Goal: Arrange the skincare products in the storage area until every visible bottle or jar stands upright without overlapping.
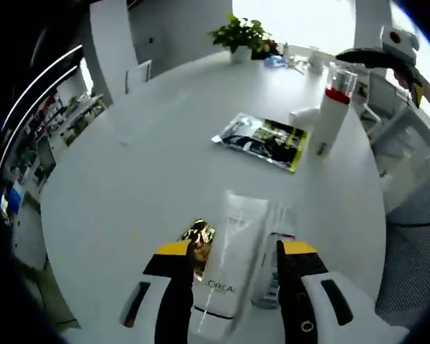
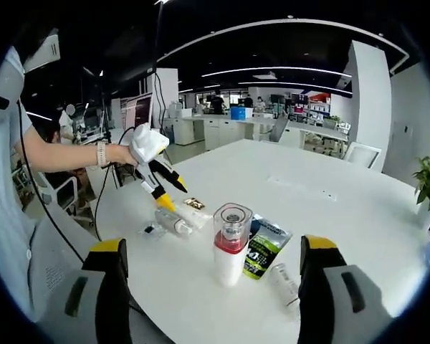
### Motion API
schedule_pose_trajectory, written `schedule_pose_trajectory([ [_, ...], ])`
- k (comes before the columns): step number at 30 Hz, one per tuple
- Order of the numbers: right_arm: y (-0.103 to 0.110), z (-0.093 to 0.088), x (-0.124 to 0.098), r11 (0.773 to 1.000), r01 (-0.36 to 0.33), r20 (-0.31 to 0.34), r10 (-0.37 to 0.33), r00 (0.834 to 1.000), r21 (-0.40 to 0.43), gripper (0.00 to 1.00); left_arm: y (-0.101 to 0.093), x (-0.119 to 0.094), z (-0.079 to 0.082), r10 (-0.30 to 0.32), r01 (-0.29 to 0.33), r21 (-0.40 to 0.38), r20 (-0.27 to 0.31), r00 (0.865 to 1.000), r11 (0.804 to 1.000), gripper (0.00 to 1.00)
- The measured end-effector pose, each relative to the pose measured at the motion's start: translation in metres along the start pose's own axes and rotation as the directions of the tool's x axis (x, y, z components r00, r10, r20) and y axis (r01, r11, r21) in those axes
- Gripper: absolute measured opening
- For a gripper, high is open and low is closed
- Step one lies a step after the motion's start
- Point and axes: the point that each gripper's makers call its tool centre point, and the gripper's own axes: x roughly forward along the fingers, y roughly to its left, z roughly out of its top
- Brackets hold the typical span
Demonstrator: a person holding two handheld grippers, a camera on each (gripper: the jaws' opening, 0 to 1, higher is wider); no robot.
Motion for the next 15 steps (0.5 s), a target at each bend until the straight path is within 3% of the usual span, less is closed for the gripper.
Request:
schedule_pose_trajectory([
  [6,0.000,-0.003,0.000,1.000,0.001,-0.011,-0.001,1.000,0.000,1.00,0.001,0.011,-0.008,-0.022,0.026,0.045,-0.077,0.997,0.999,0.42],
  [15,-0.004,-0.007,0.000,1.000,0.007,-0.020,-0.006,1.000,0.012,1.00,-0.003,0.023,-0.016,-0.062,0.074,0.074,-0.147,0.987,0.995,0.39],
])
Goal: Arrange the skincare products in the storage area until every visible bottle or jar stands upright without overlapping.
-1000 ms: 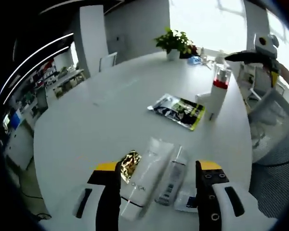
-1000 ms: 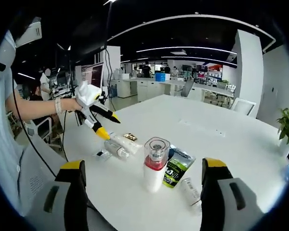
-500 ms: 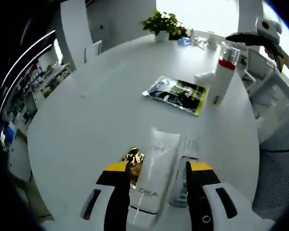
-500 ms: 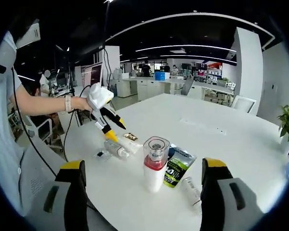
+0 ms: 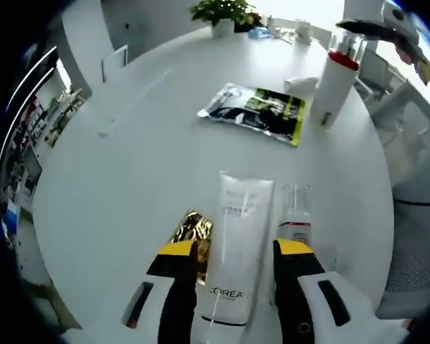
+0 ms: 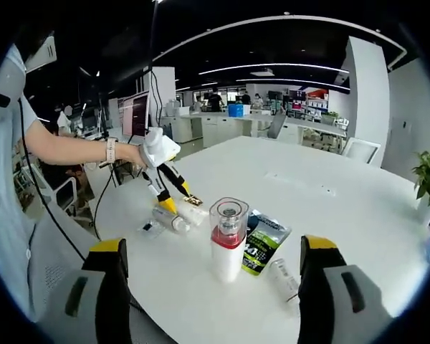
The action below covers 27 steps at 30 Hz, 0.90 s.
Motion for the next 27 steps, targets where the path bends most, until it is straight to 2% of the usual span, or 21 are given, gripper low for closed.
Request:
schedule_pose_trajectory([
  [5,-0.001,0.001,0.001,1.000,-0.003,-0.004,0.003,1.000,-0.007,1.00,-0.007,0.005,-0.004,-0.032,0.032,0.003,-0.032,0.999,0.999,0.35],
  [12,-0.006,0.006,0.002,1.000,0.007,0.012,-0.007,1.000,0.004,1.00,-0.008,0.009,-0.008,-0.041,0.045,0.040,-0.084,0.996,0.998,0.35],
  [16,-0.005,0.009,0.003,1.000,0.007,0.016,-0.007,1.000,0.002,1.00,-0.006,0.012,-0.014,-0.034,0.054,0.131,-0.148,0.988,0.990,0.34],
  [17,-0.005,0.009,0.003,1.000,0.005,0.015,-0.005,1.000,0.000,1.00,-0.006,0.013,-0.010,-0.035,0.050,0.114,-0.125,0.991,0.992,0.34],
  [27,-0.010,0.006,-0.001,0.999,0.029,0.019,-0.029,0.999,0.022,1.00,-0.001,0.015,-0.013,-0.048,0.071,0.136,-0.169,0.984,0.988,0.32],
])
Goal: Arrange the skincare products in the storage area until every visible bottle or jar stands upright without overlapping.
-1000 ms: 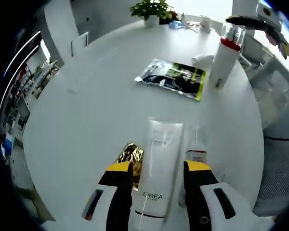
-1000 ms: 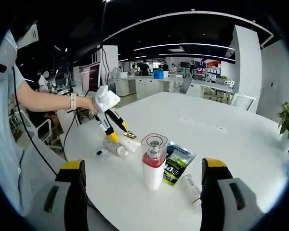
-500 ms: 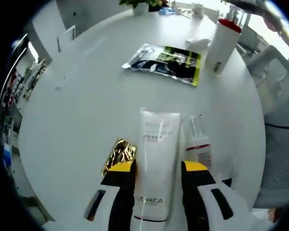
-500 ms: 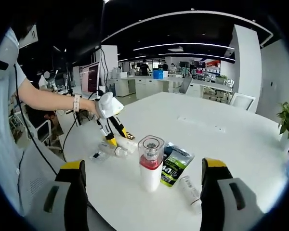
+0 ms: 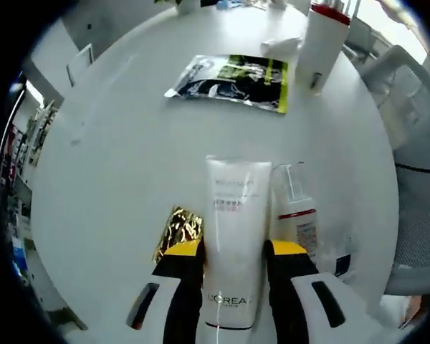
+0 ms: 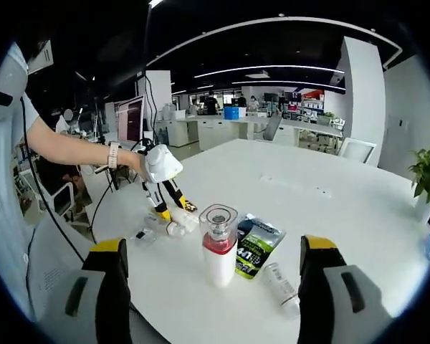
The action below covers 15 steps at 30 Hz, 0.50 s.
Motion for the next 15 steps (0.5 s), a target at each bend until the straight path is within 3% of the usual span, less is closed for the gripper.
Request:
schedule_pose_trajectory([
  [5,0.001,-0.002,-0.002,1.000,0.000,-0.004,0.000,1.000,0.001,1.00,0.001,0.002,0.000,-0.009,0.009,0.009,-0.013,1.000,1.000,0.32],
  [7,0.004,-0.004,-0.001,1.000,-0.009,-0.008,0.009,1.000,-0.003,1.00,-0.002,0.002,0.003,-0.024,0.023,0.073,0.008,1.000,0.997,0.30],
  [12,0.007,-0.003,0.002,1.000,-0.020,-0.008,0.020,1.000,-0.004,1.00,-0.002,0.001,0.002,0.002,-0.004,0.023,0.059,0.998,1.000,0.29],
  [15,0.011,-0.001,0.005,1.000,-0.029,-0.005,0.029,1.000,-0.005,1.00,-0.002,0.000,0.001,0.023,-0.019,-0.045,0.089,0.996,0.999,0.28],
])
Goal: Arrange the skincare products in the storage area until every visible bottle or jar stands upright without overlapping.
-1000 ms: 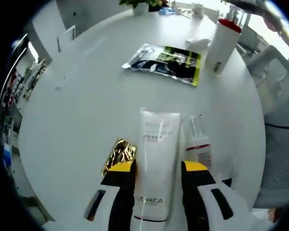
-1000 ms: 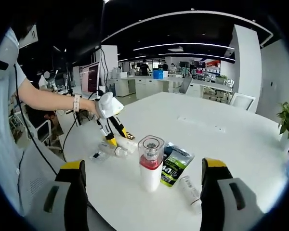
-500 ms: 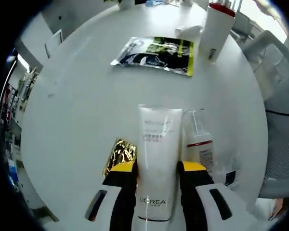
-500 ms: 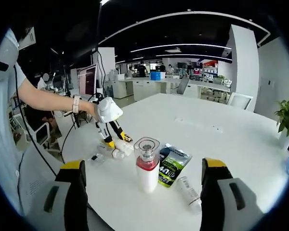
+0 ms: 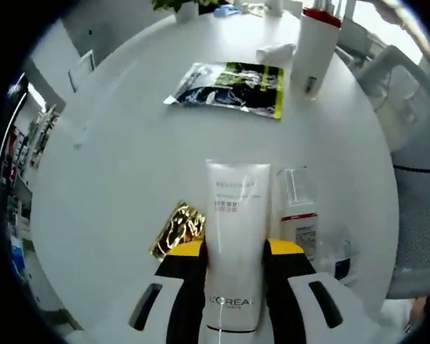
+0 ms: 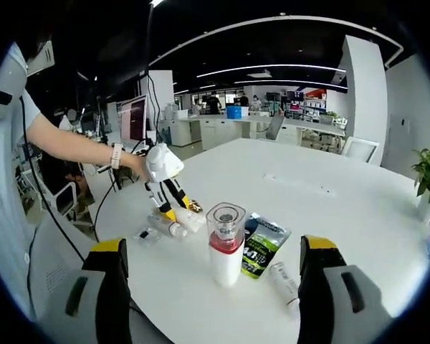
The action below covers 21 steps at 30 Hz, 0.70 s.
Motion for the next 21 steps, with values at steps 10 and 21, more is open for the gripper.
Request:
schedule_pose_trajectory([
  [10,0.005,0.004,0.001,1.000,-0.007,0.004,0.007,1.000,-0.005,1.00,0.000,-0.003,0.002,0.077,-0.072,-0.072,0.062,0.995,0.995,0.21],
  [21,0.007,0.008,-0.003,1.000,-0.001,0.025,0.001,1.000,0.001,1.00,0.002,-0.012,-0.001,0.151,-0.130,-0.178,0.108,0.983,0.975,0.16],
])
